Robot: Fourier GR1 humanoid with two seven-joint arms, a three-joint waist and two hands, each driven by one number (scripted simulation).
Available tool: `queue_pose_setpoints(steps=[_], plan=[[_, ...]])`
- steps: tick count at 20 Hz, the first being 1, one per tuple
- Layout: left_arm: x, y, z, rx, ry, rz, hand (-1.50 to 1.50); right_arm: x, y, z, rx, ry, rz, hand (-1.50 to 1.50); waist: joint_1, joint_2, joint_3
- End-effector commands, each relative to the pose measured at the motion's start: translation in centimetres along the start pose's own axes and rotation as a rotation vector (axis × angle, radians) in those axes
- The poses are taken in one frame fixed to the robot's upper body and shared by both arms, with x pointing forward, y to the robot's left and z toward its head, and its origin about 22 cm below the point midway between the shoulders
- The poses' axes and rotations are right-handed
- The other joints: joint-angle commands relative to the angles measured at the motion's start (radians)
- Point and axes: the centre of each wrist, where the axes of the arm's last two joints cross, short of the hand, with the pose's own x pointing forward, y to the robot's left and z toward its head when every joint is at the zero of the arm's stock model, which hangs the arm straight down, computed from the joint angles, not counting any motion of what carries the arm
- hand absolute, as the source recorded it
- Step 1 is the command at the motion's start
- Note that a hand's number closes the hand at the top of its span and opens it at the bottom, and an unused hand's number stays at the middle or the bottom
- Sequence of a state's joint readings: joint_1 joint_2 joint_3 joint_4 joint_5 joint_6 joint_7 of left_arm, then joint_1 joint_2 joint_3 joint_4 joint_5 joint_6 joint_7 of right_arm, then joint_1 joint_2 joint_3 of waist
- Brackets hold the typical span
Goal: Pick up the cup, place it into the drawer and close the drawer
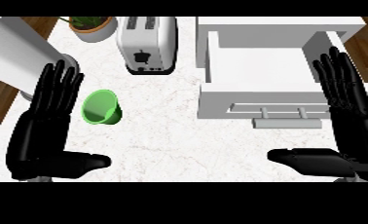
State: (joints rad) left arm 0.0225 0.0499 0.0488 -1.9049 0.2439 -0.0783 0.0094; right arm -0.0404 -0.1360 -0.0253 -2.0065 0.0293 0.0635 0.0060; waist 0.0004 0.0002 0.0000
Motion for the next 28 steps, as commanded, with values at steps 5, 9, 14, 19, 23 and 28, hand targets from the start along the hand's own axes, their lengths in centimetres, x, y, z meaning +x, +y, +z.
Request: queue_pose_setpoints(steps=[5, 9, 14, 19, 23, 28], plan=[[-3.1, 3.7, 1.3, 0.110, 0.073, -0.059, -1.50, 0.4, 0.3, 1.8, 0.000, 0.001, 0.008, -1.50, -0.004, -0.001, 0.000], [-5.8, 6.4, 1.6, 0.159, 0.086, -0.102, -1.50, -1.1, -0.9, -0.7, -0.005, -0.010, -0.002, -1.50, 0.000, 0.001, 0.000], [-9.8, 7.8, 2.5, 0.228, 0.136, -0.146, -1.50, 0.0, -2.0, -0.8, 0.015, -0.022, 0.004, -1.50, -0.006, 0.002, -0.001], [-12.4, 10.4, 3.2, 0.258, 0.193, -0.197, -1.50, -0.7, 0.4, 0.1, 0.018, 0.012, 0.006, -1.50, -0.007, 0.002, -0.001], [-13.4, 11.5, 2.9, 0.271, 0.209, -0.209, -1.50, 0.1, -0.7, 0.6, 0.018, 0.010, -0.008, -1.50, -0.007, 0.000, 0.000], [-16.5, 12.8, 6.6, 0.272, 0.190, -0.158, -1.50, -1.2, -0.8, -0.8, 0.024, -0.009, 0.002, -1.50, -0.003, 0.001, -0.001]])
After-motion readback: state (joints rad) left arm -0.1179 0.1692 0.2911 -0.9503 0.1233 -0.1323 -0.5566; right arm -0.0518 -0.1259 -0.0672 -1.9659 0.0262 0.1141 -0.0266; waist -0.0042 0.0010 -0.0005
